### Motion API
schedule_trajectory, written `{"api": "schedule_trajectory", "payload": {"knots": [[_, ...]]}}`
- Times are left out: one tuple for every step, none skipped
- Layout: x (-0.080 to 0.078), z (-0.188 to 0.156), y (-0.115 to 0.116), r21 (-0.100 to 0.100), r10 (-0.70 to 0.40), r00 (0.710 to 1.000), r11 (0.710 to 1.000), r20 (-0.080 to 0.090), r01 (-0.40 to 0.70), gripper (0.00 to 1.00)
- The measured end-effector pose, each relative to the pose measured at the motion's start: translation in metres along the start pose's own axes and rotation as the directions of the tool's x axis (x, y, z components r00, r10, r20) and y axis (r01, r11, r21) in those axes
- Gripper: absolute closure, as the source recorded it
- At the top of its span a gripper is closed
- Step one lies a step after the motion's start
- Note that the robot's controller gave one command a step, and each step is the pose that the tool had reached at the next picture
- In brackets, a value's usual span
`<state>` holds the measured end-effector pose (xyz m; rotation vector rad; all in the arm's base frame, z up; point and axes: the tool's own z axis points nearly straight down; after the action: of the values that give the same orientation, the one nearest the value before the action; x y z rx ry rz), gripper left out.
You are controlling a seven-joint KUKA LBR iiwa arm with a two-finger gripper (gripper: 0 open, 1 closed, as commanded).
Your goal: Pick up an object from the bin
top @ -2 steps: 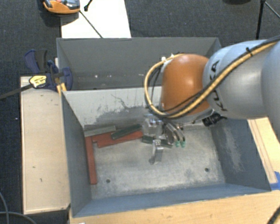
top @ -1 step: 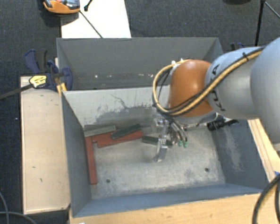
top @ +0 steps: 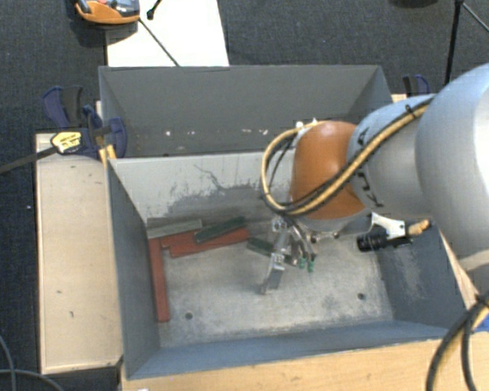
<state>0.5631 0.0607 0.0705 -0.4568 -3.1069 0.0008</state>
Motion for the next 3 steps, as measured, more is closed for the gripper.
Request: {"api": "schedule_trajectory", "payload": {"knots": [[-0.008, 0.0, 0.015, -0.001, -0.186, 0.983, 0.983, 0.005, 0.186, 0.0], [-0.002, 0.0, 0.003, -0.002, -0.011, 1.0, 1.0, 0.002, 0.011, 0.0], [0.002, 0.0, 0.002, -0.001, -0.087, 0.996, 0.996, 0.0, 0.087, 1.0]]}}
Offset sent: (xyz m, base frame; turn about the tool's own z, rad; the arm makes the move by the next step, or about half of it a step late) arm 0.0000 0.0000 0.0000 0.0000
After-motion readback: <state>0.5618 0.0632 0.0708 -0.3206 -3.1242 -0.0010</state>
